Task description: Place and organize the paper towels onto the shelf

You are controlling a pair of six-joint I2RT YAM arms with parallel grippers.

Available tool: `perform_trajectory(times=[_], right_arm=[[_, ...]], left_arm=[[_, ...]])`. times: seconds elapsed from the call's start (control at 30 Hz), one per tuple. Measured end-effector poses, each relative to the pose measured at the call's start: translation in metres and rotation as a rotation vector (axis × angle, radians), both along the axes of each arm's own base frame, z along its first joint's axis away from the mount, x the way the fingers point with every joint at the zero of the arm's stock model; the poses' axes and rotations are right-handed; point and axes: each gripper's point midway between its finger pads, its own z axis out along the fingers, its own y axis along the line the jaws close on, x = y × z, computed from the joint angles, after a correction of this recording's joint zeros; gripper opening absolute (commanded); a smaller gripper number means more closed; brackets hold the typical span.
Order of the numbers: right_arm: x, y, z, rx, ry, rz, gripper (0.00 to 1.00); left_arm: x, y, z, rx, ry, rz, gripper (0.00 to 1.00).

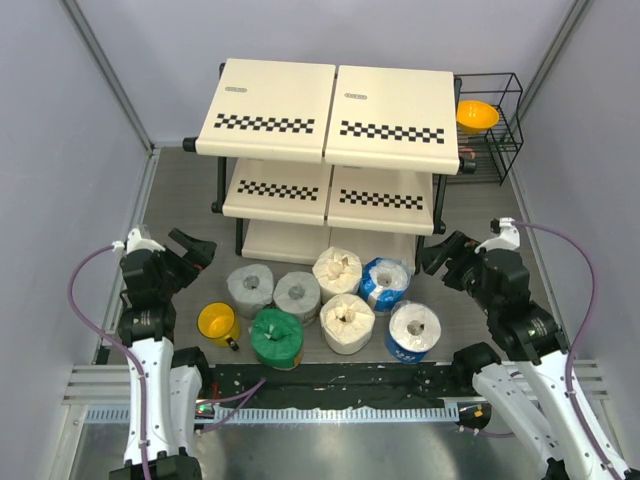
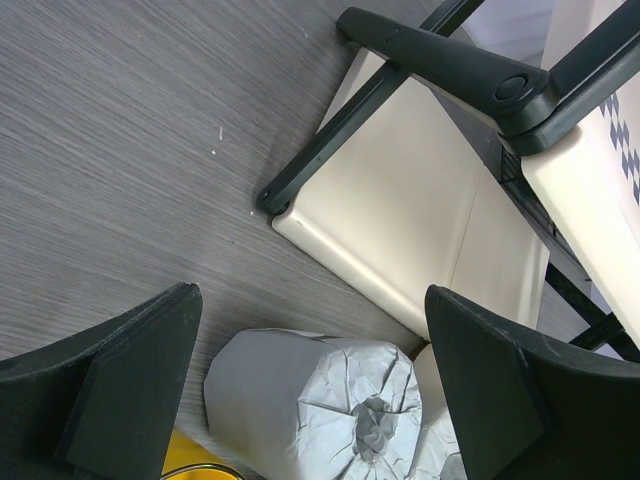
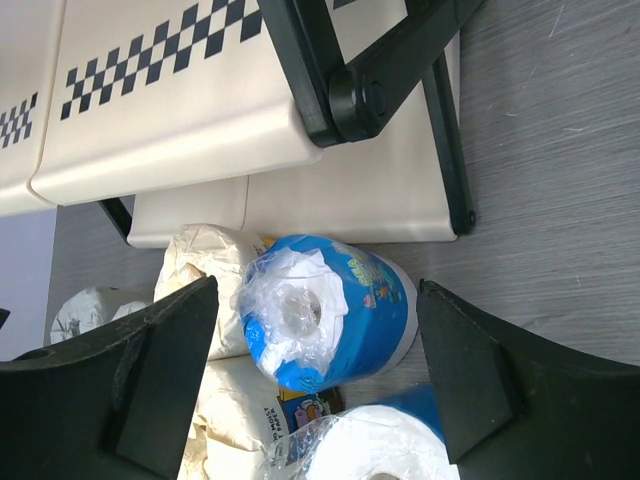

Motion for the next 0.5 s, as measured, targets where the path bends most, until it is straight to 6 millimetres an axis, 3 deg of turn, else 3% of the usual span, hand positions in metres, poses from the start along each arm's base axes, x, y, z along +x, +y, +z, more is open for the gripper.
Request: perform_trajectory(times=[0.2,0.5], right_arm=[[0.004,0.02,-0.012,0.0,0.053,0.072,0.85],[-0.004,0.087,-0.025,-0.042,0.079,0.252,0.83]], left_arm=[[0.0,0.0,-0.001,-0.001,0.003,0.0,1.0],[0.0,0.0,-0.002,-0.003,0.01,0.0,1.0]])
